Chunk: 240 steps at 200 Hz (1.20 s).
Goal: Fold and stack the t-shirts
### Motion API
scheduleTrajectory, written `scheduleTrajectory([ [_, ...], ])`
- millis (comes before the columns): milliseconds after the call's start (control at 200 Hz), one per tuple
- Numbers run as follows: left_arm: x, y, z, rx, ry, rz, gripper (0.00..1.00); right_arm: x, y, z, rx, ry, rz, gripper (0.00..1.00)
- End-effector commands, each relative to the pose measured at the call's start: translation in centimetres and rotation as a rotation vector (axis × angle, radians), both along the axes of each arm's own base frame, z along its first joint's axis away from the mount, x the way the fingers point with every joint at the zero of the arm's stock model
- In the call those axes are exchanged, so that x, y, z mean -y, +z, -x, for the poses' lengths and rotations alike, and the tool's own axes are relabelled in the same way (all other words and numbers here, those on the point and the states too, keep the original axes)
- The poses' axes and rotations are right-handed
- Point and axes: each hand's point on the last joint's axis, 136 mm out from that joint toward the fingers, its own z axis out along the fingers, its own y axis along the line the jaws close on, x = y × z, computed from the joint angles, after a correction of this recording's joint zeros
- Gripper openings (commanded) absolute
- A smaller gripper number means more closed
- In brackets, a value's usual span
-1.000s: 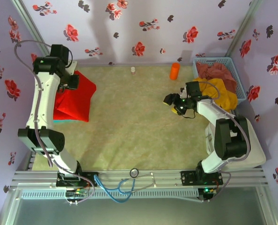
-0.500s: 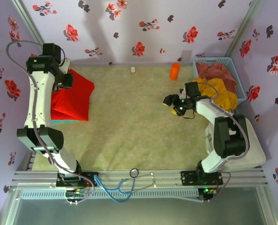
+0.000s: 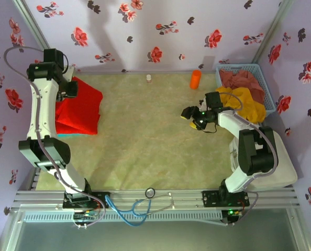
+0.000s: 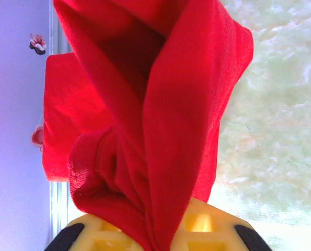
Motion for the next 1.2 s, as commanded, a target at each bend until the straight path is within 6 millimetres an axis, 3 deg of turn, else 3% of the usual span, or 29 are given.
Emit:
scheduleTrajectory([
  [0,-1.8,-0.7,-1.4,0.029,0.016,-0.035,0.0,-0.7,-0.1,-0.2,-0.007,0.007,-0.02,0.67],
  [530,-7.3,-4.8,-3.3,-0.026,0.151,-0.104,0.0,-0.6,0.1,0.7,-0.007,0.017,-0.002,0.67],
  [1195,-10.9,-8.2,-3.5,-0.05,0.249,-0.204,0.0,-0.6,-0.2,1.4,-0.012,0.037,0.005,0.67],
])
